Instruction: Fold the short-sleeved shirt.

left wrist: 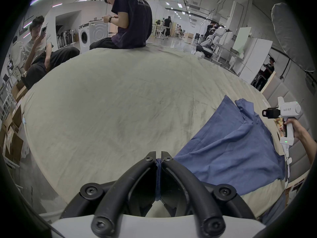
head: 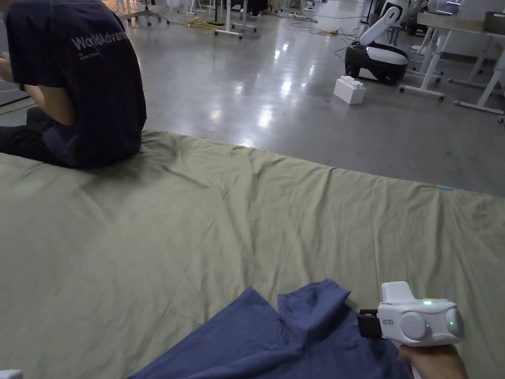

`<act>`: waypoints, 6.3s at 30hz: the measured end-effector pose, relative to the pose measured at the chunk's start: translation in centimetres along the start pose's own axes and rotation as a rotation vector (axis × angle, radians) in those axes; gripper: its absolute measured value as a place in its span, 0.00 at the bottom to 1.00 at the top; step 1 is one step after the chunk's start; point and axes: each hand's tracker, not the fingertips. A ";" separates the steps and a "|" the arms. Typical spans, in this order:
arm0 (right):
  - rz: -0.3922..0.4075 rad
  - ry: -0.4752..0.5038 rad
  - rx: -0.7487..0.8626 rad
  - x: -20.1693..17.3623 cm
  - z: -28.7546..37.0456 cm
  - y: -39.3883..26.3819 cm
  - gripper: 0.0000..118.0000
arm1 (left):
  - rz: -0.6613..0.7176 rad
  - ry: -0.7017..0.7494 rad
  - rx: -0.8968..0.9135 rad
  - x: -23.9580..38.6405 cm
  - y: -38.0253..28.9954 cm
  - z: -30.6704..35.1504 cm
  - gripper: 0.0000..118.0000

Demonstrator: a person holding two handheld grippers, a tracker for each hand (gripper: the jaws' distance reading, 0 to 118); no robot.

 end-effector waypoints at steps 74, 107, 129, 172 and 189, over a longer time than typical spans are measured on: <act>-0.186 -0.473 0.867 13.6 40.0 14.5 0.03 | -0.292 -0.123 0.645 23.4 42.1 14.8 0.04; -0.086 -0.506 0.876 8.2 35.3 9.8 0.03 | -0.301 -0.083 0.647 18.9 36.7 9.7 0.04; 0.047 -0.400 0.628 -3.1 35.8 -19.7 0.03 | -0.182 -0.122 0.420 8.5 6.1 12.1 0.04; -0.141 -0.268 0.277 -6.0 28.8 -29.2 0.75 | -0.375 -0.073 0.116 6.6 -6.0 4.0 0.57; -0.247 -0.408 0.868 -8.2 30.0 -17.0 0.09 | -0.291 -0.072 0.722 19.6 2.6 10.9 0.06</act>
